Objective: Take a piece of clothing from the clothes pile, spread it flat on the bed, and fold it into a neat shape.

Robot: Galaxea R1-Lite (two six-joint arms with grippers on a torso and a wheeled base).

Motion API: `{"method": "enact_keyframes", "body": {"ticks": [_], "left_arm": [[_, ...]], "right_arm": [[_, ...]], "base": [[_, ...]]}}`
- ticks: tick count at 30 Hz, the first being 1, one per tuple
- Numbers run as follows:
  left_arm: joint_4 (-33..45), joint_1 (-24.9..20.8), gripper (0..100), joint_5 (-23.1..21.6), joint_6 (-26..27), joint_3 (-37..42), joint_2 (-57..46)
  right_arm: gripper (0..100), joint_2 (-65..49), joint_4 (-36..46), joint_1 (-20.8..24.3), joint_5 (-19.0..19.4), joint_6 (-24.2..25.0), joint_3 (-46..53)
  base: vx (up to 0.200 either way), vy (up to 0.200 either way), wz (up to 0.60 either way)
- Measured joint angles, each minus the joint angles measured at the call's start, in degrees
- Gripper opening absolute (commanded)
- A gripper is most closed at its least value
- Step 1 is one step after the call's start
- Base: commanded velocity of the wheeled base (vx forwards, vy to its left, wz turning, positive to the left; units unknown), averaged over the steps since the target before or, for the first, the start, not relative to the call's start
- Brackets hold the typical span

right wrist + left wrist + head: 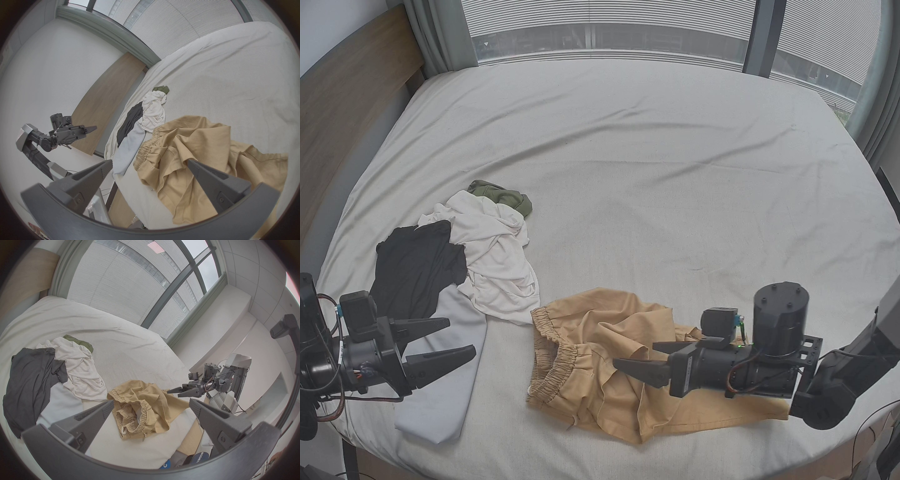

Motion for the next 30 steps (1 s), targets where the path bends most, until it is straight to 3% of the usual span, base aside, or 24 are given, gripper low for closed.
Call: {"method": "enact_keyframes", "body": {"ticks": [13, 28, 29, 30], "left_arm": [[-7.8, -0.6, 100, 0.2, 0.0, 0.8, 5.4], [-8.1, -1.5, 100, 0.3, -0.1, 1.5, 6.9], [-8.1, -1.6, 100, 0.3, -0.1, 1.5, 6.9], [-8.1, -1.6, 100, 0.3, -0.1, 1.5, 6.9]], "right_arm": [[100, 7.3, 0.6, -0.2, -1.2, 0.3, -5.0], [100, 10.3, 0.6, -1.7, -3.5, 0.4, -8.1], [0, 10.5, 0.6, -1.8, -3.5, 0.5, -8.3], [0, 10.7, 0.5, -1.8, -3.6, 0.8, -8.4]], "base": [[0.0, 0.0, 0.0], [0.0, 0.0, 0.0], [0.0, 0.0, 0.0], [0.0, 0.0, 0.0]]}}
